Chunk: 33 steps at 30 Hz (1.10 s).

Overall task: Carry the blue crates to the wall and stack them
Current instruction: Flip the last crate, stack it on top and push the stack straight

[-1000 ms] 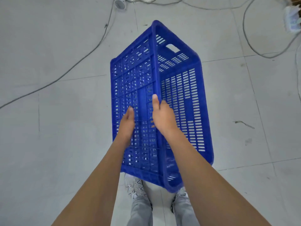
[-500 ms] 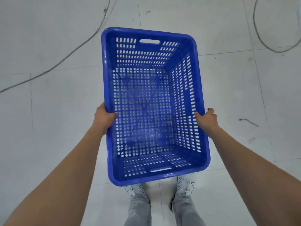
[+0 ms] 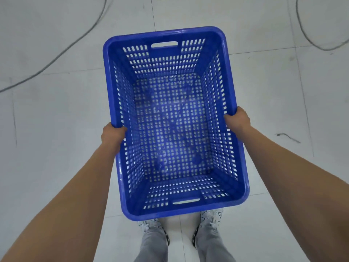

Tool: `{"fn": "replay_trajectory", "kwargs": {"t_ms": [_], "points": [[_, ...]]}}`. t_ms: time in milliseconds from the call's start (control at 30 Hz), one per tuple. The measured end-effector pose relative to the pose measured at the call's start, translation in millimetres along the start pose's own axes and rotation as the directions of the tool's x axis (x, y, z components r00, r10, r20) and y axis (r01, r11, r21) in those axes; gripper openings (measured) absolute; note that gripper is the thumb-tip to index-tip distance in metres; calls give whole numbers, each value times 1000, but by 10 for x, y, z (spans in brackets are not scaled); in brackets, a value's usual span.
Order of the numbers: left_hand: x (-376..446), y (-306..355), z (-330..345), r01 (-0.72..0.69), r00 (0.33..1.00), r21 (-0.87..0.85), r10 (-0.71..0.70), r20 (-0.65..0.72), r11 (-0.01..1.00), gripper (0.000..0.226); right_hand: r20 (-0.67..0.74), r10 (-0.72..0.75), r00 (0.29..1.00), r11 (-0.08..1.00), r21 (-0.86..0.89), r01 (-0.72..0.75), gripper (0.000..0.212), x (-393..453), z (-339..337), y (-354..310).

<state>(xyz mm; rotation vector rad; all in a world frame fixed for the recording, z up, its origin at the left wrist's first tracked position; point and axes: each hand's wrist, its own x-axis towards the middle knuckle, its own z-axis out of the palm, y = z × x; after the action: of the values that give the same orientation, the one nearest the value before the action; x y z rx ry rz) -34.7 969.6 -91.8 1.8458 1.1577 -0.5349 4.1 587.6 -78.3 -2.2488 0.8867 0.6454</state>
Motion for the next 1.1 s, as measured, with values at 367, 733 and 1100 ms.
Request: {"fn": "replay_trajectory", "kwargs": {"t_ms": [367,733,1100], "points": [[-595,242,-442,-47,992,20,49,-117,999,25,-102,-39,994,994,-109,28,30,-578,-434,-541],[-3344,936,-2447,-16,898,106,61,-436,994,16,-50,-427,903,873,-284,397,12,-2756,-2258,-2095],[-6606,360,-2875,122,571,-318,-329,-752,940,21,221,-811,541,491,-243,836,19,-4738,-3621,-2655]]}}
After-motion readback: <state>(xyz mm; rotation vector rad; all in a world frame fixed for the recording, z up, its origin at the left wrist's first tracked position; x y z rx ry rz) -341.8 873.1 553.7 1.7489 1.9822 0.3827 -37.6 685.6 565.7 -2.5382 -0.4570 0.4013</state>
